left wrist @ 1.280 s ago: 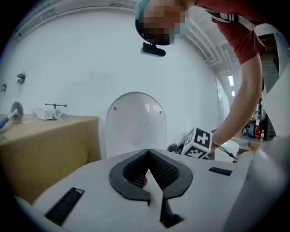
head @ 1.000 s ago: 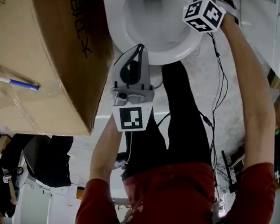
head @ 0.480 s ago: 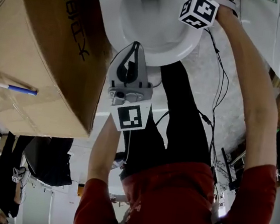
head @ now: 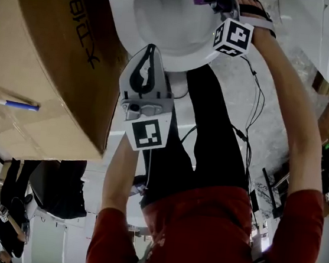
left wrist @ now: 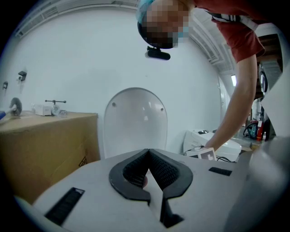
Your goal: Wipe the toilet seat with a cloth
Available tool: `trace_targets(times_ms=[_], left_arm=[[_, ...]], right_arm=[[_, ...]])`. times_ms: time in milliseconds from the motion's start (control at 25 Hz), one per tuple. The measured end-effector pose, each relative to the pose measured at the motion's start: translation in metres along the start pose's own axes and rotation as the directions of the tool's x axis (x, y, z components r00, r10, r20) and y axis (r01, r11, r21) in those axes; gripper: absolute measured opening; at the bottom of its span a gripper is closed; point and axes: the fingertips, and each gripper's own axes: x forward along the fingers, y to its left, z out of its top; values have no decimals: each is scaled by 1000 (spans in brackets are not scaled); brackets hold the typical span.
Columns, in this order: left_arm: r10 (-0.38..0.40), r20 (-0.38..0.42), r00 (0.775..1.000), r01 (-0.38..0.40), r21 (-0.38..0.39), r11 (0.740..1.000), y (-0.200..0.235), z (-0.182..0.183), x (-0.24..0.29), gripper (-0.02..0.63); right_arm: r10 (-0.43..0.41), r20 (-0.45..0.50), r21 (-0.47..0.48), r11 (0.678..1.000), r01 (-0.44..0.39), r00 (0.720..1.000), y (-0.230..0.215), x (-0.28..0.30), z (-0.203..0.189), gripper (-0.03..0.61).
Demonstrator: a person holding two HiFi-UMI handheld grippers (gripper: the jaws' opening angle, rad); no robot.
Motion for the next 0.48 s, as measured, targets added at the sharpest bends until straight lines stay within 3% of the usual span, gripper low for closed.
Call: trace_targets(times_ms=[480], left_arm=[[-2,11,1000,2,16,1000,-4,-8,-23,14]], right_arm=[[132,0,223,966,-129,991,104,-60,0,88]])
